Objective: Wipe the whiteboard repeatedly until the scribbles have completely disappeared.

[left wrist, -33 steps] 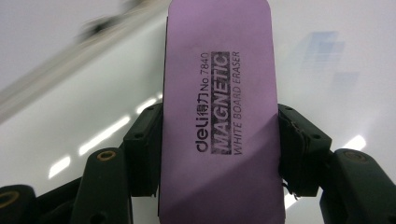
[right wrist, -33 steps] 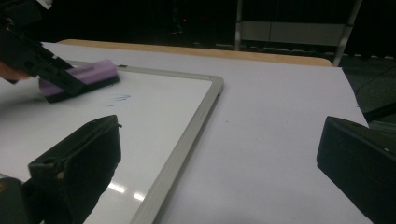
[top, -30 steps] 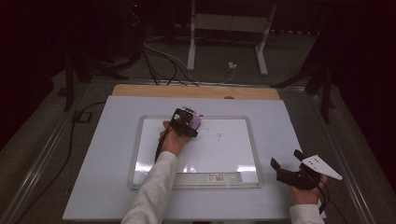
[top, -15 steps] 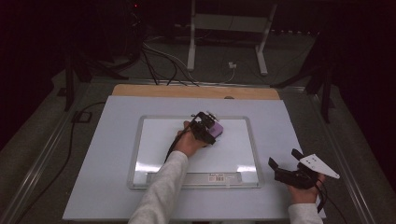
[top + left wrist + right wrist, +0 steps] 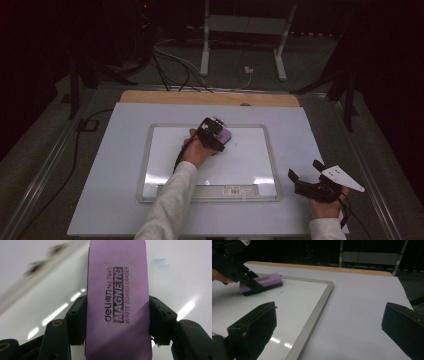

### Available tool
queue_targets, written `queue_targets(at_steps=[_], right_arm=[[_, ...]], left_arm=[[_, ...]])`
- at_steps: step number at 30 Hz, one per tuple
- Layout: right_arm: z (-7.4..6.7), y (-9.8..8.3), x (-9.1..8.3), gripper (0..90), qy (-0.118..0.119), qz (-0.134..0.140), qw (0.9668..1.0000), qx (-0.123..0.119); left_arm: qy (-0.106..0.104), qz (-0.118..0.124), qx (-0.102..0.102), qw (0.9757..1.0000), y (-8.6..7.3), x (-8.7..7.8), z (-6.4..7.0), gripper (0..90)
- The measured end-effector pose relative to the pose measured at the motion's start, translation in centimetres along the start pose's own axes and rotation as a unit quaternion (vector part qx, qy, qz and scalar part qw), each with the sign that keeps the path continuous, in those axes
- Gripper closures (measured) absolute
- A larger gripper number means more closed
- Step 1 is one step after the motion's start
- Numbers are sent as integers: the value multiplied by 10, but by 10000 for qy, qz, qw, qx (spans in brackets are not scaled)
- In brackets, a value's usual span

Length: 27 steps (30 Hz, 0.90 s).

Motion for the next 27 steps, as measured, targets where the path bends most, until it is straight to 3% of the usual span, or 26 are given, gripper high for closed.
queue_targets(at_steps=[2,3,6,8,13,16,19,21,23,24,27], right_arm=[[0,0,0,1,-7,1,10000,12],[0,0,0,1,-6,-2,10000,19],[-1,0,0,1,-1,1,10000,-9],[-2,0,0,1,1,-3,10000,-14],[-1,0,0,1,3,-3,10000,-10],[-2,0,1,1,22,-13,10000,-29],[-6,-1,2,1,53,-19,10000,-74],[-8,0,2,1,70,-19,9999,-99],[-9,0,3,1,77,-18,9999,-117],[-9,0,3,1,78,-17,9999,-116],[-9,0,3,1,71,-14,9999,-118]], left_arm=[[81,56,-301,9995,-3,-4,-13,419],[62,69,-354,9993,-3,-4,-15,419],[148,33,-229,9996,3,0,-10,419],[-8,105,-215,9997,9,5,-3,419],[-315,-58,270,9991,21,16,26,419],[-574,-201,725,9955,22,21,52,420],[-923,-395,1299,9864,18,22,77,419],[-1034,-497,1542,9814,15,22,86,420],[-1071,-442,1471,9823,15,22,85,420],[-925,-395,1411,9849,17,23,80,420],[-685,-177,957,9929,20,22,62,420]])
Point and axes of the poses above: each handheld gripper's, and its own axes: x roughly forward along the jaws, y roughly out of its top, z roughly to its right, the point moved 8 cm from there along x, roughly forward along the jaws, and after that the axes turned 14 degrees about -y, right-handed, at the moved point
